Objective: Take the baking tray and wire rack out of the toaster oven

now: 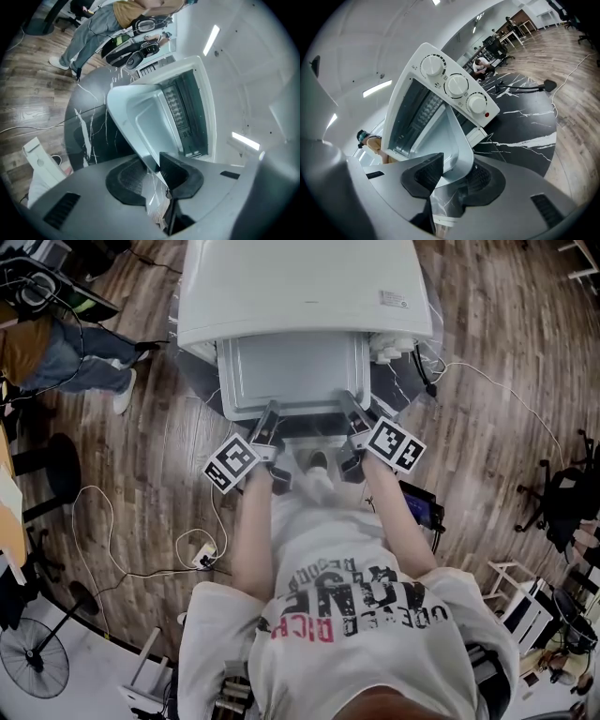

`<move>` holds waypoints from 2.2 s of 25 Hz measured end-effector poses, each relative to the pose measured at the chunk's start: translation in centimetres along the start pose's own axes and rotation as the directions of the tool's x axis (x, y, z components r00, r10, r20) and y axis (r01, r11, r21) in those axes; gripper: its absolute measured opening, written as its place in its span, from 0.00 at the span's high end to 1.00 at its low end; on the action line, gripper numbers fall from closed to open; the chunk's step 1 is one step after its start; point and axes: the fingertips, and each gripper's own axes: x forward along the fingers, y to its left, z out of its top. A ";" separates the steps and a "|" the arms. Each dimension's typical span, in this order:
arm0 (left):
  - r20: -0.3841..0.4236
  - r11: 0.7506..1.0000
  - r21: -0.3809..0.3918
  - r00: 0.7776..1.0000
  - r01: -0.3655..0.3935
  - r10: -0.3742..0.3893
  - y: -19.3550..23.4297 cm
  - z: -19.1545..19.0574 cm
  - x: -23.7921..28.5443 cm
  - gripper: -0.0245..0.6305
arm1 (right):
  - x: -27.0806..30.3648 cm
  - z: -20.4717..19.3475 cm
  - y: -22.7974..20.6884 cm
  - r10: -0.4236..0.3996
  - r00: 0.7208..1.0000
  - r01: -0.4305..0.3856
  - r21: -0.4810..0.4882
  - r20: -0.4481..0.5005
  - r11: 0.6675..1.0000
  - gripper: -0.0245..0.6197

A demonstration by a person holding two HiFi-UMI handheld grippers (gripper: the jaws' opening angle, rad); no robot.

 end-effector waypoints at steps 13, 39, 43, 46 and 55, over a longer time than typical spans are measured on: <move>0.027 0.998 -0.036 0.999 0.042 -0.041 1.4 -4.4 -3.3 0.82 | -3.4 -2.2 -1.3 0.032 0.997 -0.035 -0.041 -0.075 0.999 0.78; 0.083 0.989 0.050 0.987 0.136 -0.140 -5.4 -6.2 -11.7 0.82 | -11.6 -3.0 3.3 0.165 0.981 -0.169 -0.028 -0.097 0.985 0.78; 0.072 0.981 0.106 0.983 0.164 -0.172 -7.2 -6.2 -12.2 0.82 | -12.8 -2.2 4.2 0.196 0.978 -0.197 -0.013 -0.069 0.980 0.78; 0.067 0.976 0.124 0.980 0.178 -0.187 -8.0 -6.3 -12.4 0.82 | -13.5 -2.0 4.0 0.200 0.978 -0.201 -0.008 -0.059 0.980 0.78; 0.053 0.966 0.136 0.973 0.218 -0.226 -9.7 -6.2 -12.4 0.82 | -14.5 -0.3 5.4 0.244 0.970 -0.244 -0.009 -0.007 0.970 0.78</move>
